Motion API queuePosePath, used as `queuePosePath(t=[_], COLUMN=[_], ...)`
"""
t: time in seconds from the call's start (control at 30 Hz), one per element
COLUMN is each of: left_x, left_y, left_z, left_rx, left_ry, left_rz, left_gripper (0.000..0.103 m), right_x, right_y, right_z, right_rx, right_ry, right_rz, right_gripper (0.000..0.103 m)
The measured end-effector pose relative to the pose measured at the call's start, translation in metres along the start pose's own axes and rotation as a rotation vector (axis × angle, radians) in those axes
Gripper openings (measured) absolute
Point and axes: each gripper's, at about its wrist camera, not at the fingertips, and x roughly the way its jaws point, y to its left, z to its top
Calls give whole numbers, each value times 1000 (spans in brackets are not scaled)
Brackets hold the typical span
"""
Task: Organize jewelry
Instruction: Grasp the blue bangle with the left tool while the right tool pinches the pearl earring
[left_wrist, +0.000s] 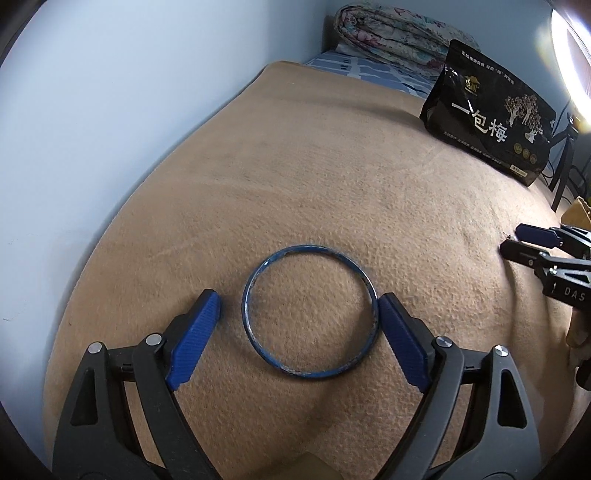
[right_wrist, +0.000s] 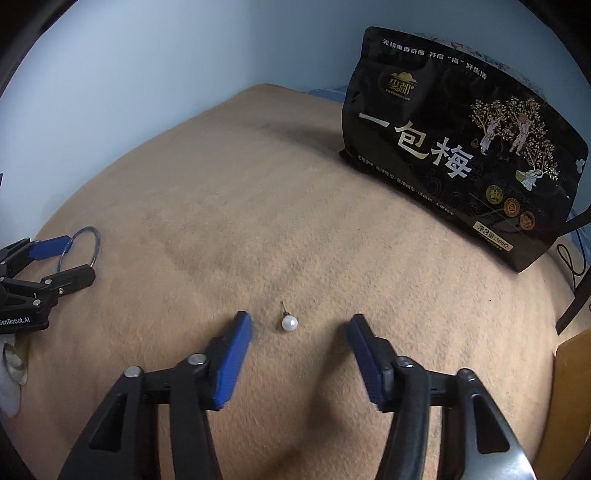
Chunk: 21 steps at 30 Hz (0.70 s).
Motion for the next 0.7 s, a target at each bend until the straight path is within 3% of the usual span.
queuePosePath(t=[0.07, 0.2, 0.4, 0.7], left_x=[0, -3, -4, -9], left_y=[-1, 1, 2, 2], left_z=[0, -2, -3, -5], left_rx=[0, -7, -6, -8], left_ry=[-3, -15, -20, -24], left_rz=[1, 7, 5, 4], left_gripper=[88, 74, 73, 73], right_x=[1, 2, -1, -14], right_y=[0, 0, -6, -7], right_z=[1, 3, 1, -8], right_rx=[1, 3, 32, 42], right_ry=[-1, -4, -14, -20], right_rz=[11, 32, 56, 59], right_gripper=[42, 25, 8, 6])
